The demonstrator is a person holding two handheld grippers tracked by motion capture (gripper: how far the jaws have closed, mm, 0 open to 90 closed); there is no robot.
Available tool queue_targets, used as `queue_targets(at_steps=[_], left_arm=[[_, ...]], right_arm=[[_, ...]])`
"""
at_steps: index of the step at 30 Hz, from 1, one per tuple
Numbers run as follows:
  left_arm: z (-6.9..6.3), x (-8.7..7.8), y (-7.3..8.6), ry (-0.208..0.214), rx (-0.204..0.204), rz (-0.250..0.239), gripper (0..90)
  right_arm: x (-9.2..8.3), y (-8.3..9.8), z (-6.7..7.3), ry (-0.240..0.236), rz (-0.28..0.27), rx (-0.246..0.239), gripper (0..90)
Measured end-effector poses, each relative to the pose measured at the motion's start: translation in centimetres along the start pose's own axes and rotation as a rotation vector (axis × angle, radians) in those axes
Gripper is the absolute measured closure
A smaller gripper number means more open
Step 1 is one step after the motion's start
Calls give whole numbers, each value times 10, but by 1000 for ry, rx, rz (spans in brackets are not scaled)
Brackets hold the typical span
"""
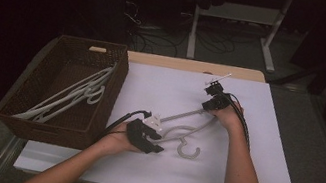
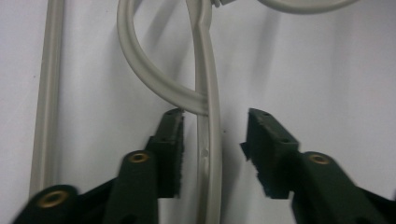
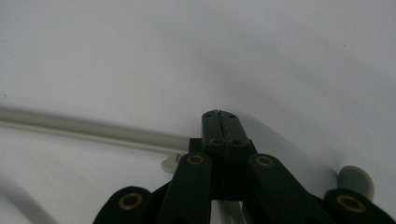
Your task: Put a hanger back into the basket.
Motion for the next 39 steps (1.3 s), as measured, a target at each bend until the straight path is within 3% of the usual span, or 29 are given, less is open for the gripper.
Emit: queue_targets(at_steps=[1,7,12,19,24,28,39], left_arm=[[0,-1,-1,-2,2,-3,633],[5,-3,-1,-12,-19,-17,733],[5,-3,-1,14,-32,-9,799],[6,-3,-1,30,-35,-9,809],[4,-3,-2,24,-33,-7,811],[3,-5,-3,26,-43,-21,813],[3,-13,-3,27,-65,-41,815]], right_arm=[[0,0,0,-1,0,0,892],[0,0,0,-3,3,-2,892],[0,0,0,-4,5,-4,892],[-2,-2,-1,-15,-4,-1,889],[-12,-3,3,-53,-39,10,734],[-38,-4,5,-86,-111,22,572],[-86,11,7,-78,-225,21,379]])
Point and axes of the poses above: each handheld gripper's, and its own axes: x roughly forward along the jaws, y roughly out of its underside, z roughly to its left, the point moved 6 cm from there along x, roughly forward along the jaws
